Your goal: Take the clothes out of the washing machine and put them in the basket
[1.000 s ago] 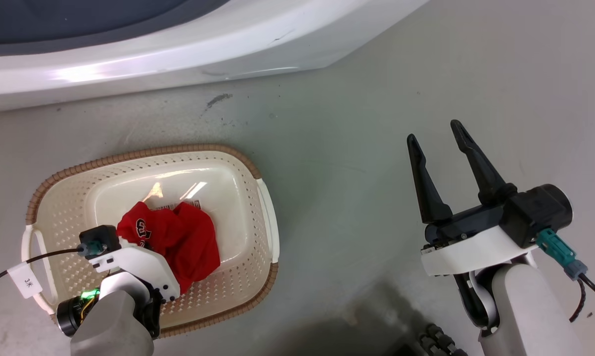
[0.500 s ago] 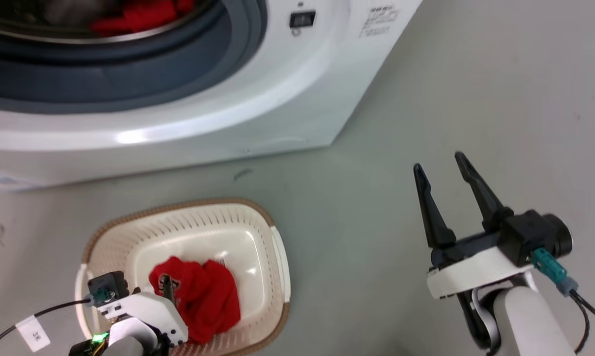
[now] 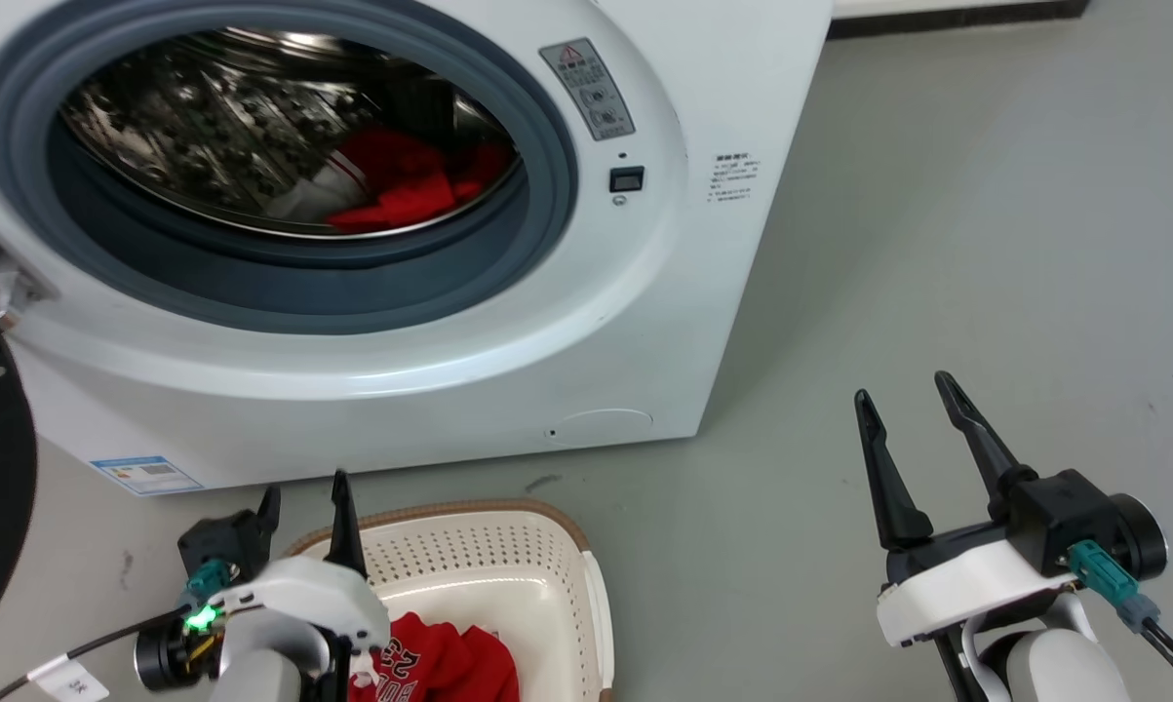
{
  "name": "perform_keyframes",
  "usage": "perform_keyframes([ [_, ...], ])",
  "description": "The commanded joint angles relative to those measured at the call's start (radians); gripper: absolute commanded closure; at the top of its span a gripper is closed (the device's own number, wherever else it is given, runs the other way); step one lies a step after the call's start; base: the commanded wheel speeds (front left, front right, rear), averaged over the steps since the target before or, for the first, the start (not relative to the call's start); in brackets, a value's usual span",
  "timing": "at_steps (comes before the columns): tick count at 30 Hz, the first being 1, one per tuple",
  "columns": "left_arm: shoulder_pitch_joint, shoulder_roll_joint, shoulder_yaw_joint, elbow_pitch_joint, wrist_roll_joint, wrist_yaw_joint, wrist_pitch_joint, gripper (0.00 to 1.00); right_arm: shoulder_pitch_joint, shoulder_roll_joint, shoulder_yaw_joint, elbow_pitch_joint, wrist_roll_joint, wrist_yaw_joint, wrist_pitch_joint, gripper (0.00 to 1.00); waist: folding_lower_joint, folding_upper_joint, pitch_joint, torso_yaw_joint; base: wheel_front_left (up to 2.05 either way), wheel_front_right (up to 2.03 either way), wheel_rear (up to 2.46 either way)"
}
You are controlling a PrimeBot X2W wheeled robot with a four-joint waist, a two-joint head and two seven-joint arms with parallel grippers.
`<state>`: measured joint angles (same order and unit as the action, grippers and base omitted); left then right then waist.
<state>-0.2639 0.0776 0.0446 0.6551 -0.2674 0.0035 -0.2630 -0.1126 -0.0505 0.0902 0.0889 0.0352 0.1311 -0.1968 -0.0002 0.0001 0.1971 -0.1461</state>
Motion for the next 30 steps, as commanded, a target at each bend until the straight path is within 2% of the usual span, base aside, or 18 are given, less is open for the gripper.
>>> perform_keyframes([
  [1, 0.009, -0.005, 0.003, -0.023, 0.013, -0.004, -0.002, 0.0, 0.014, 0.001, -0.004, -0.008, -0.002, -0.001, 0.004, 0.0, 0.0002, -0.0001, -0.022, 0.018, 0.0, 0.0, 0.0],
  [7, -0.034, -0.009, 0.008, -0.155, 0.076, -0.014, -0.002, 0.0, 0.04, 0.001, -0.014, -0.047, -0.006, -0.001, 0.027, 0.0, 0.0002, -0.0001, -0.032, 0.024, 0.0, 0.0, 0.0],
  [12, -0.146, -0.001, 0.0, -0.162, 0.112, -0.022, -0.002, 0.0, 0.035, 0.001, -0.007, -0.08, -0.001, -0.001, 0.034, 0.0, 0.0002, -0.0001, -0.003, 0.014, 0.0, 0.0, 0.0],
  [20, -0.406, 0.05, 0.0, -0.039, 0.133, -0.013, 0.008, 0.0, -0.017, 0.001, 0.022, -0.104, 0.026, -0.001, 0.019, 0.0, 0.0002, -0.0001, 0.12, -0.052, 0.0, 0.0, 0.0],
  [30, -0.735, 0.198, -0.003, 0.18, 0.145, -0.044, 0.128, 0.0, -0.094, 0.001, 0.06, -0.063, 0.088, -0.001, -0.038, 0.0, 0.0002, -0.0001, 0.308, -0.158, 0.0, 0.0, 0.0],
])
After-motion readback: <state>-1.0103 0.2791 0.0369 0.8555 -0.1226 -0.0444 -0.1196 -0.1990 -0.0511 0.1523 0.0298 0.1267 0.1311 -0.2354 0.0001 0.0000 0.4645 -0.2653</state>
